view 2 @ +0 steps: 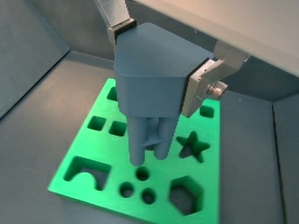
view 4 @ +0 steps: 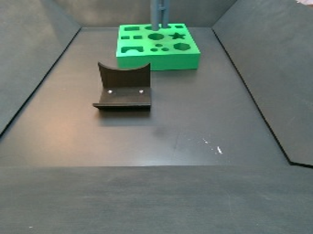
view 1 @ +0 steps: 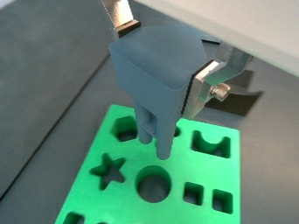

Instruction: Insert the 3 prong object.

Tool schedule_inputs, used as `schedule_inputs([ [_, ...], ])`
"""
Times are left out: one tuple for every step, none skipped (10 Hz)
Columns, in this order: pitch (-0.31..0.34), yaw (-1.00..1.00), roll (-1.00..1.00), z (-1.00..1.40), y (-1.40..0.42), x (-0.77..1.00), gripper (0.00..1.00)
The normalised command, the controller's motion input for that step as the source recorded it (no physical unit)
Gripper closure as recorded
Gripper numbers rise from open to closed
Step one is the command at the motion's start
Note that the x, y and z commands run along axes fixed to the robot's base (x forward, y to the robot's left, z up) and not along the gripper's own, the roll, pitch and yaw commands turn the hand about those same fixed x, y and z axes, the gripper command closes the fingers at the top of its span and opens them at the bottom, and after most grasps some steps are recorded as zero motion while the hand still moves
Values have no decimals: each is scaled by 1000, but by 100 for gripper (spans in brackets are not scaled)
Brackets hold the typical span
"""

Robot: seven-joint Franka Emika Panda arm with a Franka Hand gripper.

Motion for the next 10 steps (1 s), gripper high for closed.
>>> schedule_inputs([
  [0,-826,-114,-266,109,371,100],
  [0,-983,-29,-291,40,154,100],
  [0,-974,0,-226,77,140,100],
  [0,-620,0,-289,423,123,100],
  [0,-589,0,-277,437,0,100],
  [0,-526,0,-217,411,-406,100],
  [0,-897,0,-137,37,-326,100],
  [-6,-946,4,-103,0,-266,100],
  [-14,-906,0,-86,11,-294,100],
  [-29,-717,-93,0,117,-37,100],
])
